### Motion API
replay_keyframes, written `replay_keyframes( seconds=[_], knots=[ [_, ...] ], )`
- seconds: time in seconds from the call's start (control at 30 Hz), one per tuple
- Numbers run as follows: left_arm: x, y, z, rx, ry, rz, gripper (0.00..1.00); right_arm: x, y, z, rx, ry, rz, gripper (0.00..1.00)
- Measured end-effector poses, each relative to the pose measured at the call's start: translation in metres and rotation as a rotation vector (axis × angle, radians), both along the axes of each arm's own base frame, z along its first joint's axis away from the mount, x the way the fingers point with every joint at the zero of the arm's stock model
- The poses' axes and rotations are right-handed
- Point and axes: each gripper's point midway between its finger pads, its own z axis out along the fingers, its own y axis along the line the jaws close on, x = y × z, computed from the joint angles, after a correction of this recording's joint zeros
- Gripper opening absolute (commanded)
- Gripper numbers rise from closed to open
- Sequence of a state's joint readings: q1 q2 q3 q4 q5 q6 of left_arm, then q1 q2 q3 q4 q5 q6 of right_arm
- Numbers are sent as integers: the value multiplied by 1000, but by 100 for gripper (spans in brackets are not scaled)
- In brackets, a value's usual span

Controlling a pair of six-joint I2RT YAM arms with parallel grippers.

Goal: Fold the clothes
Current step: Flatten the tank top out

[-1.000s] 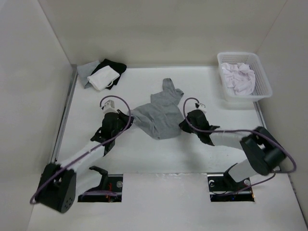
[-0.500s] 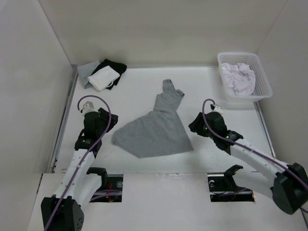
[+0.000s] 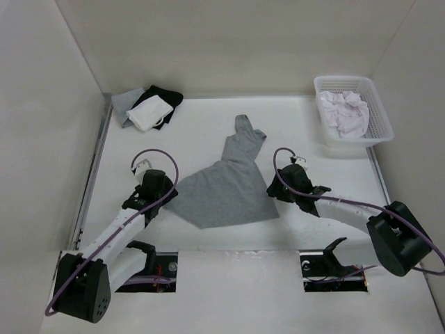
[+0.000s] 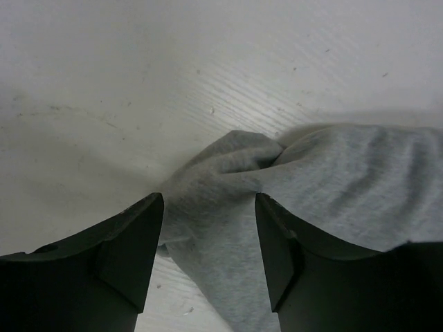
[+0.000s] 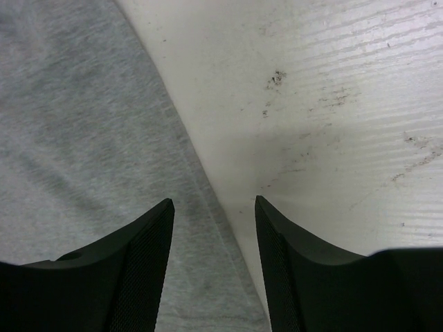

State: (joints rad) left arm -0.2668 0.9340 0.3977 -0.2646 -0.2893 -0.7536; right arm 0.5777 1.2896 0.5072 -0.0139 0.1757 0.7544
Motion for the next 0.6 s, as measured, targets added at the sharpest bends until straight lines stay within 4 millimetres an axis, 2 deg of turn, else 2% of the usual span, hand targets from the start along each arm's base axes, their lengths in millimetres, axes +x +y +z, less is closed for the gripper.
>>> replay_keyframes(
  seconds=[0.07,0.13,0.17,0.2,0.3,0.33,0.37,0.4,0.43,0.47,0.5,0.53,0.6],
  knots=[
    [-4,-1,-12,29,47,-10,56,1,1,-7,-8,13,0,51],
    [-3,-2,-28,66,98,-24,28,11,10,-7,1,-1,11,27],
    [1,-7,-27,58,89,-38,17,13,12,-7,3,-3,13,21],
    [7,-20,-26,39,71,-76,13,14,14,-11,4,6,18,18],
    [11,-43,-23,8,50,-144,5,19,23,-13,31,7,40,21],
    [17,-60,-16,-16,34,-187,4,21,28,-12,53,6,51,40],
    [26,-82,-3,-43,9,-231,4,21,30,-12,62,6,57,44],
    [32,-93,5,-59,-12,-250,4,21,31,-12,70,7,60,45],
    [37,-112,20,-83,-29,-284,4,23,34,-8,93,-2,65,43],
    [44,-134,40,-114,-56,-319,4,25,36,-5,104,-14,67,35],
    [48,-146,53,-134,-77,-338,4,25,36,-6,105,-13,66,32],
    [50,-159,69,-160,-105,-358,4,24,36,-7,106,-11,68,22],
    [44,-173,97,-202,-131,-378,4,25,36,-11,108,-1,69,11]
  ],
)
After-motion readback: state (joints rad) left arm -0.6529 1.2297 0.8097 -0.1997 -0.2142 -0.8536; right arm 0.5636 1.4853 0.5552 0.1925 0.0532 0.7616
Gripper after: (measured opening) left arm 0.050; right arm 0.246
